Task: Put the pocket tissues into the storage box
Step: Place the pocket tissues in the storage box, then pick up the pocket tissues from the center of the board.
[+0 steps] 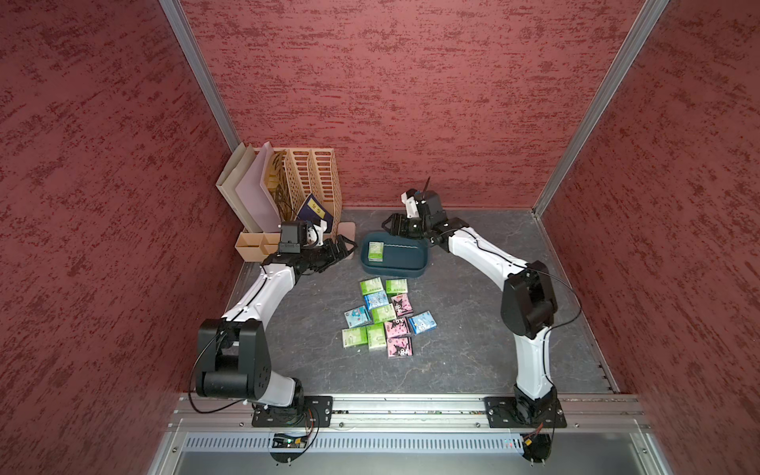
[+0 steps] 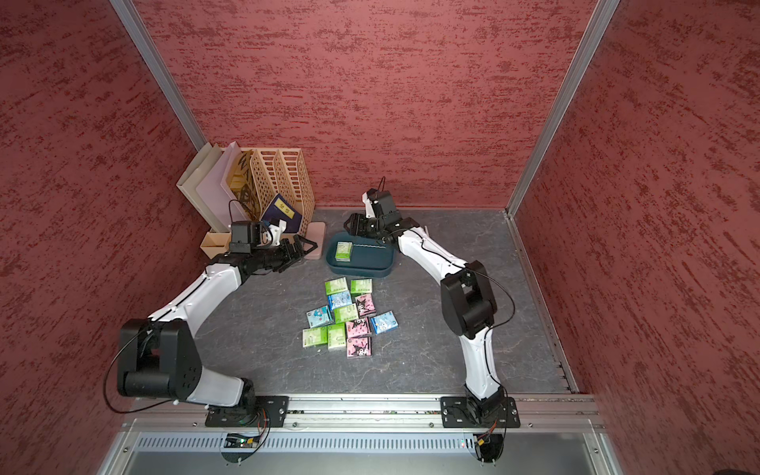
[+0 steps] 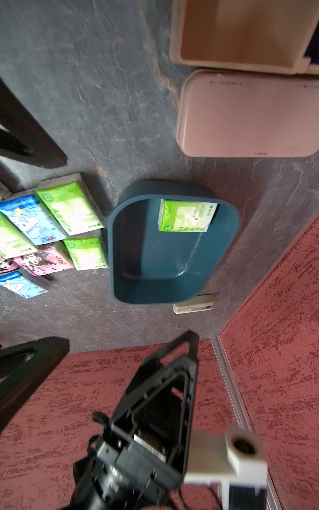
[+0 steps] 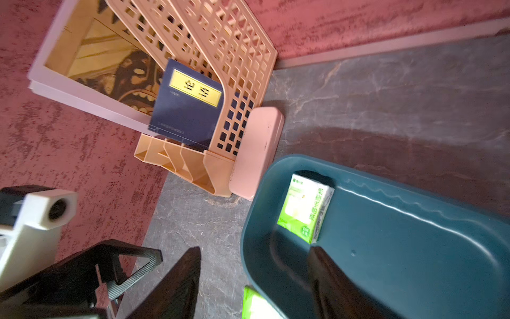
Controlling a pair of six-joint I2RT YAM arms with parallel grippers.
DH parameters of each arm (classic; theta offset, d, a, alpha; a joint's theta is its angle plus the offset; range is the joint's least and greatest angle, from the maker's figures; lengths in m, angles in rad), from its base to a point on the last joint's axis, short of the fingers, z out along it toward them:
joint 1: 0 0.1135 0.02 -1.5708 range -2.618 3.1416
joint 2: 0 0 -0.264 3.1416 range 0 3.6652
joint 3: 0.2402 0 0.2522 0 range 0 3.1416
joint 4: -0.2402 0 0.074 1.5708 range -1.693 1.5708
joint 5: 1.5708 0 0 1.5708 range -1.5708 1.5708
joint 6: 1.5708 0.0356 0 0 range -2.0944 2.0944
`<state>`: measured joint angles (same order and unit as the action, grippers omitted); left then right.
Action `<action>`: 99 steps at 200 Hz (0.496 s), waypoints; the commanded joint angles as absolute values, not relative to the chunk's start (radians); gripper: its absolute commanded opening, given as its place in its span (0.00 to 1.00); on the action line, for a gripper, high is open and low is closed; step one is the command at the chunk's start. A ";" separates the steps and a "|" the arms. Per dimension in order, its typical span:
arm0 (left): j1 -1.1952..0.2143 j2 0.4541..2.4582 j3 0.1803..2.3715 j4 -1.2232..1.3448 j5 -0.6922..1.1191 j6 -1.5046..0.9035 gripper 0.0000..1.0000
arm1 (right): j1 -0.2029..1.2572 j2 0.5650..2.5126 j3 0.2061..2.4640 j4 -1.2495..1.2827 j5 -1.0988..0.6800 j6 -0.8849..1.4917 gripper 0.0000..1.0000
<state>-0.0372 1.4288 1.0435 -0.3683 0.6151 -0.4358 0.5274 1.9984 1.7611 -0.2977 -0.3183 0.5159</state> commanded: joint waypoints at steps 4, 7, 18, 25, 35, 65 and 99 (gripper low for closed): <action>-0.069 1.348 1.046 -0.620 0.517 -0.351 1.00 | 0.531 1.864 1.662 -0.290 -0.272 0.429 0.68; -0.076 1.342 1.047 -0.649 0.504 -0.338 1.00 | 0.530 1.851 1.648 -0.296 -0.273 0.422 0.68; -0.111 1.325 1.058 -0.754 0.436 -0.291 1.00 | 0.528 1.799 1.597 -0.310 -0.283 0.402 0.68; -0.134 1.319 1.067 -0.817 0.394 -0.258 1.00 | 0.528 1.772 1.563 -0.316 -0.296 0.390 0.68; -0.173 1.315 1.081 -0.890 0.339 -0.197 1.00 | 0.526 1.743 1.516 -0.328 -0.320 0.377 0.68; -0.233 1.342 1.135 -0.986 0.256 -0.009 1.00 | 0.519 1.674 1.385 -0.317 -0.395 0.374 0.68; -0.246 1.446 1.191 -0.982 0.190 0.213 1.00 | 0.517 1.625 1.281 -0.271 -0.443 0.387 0.67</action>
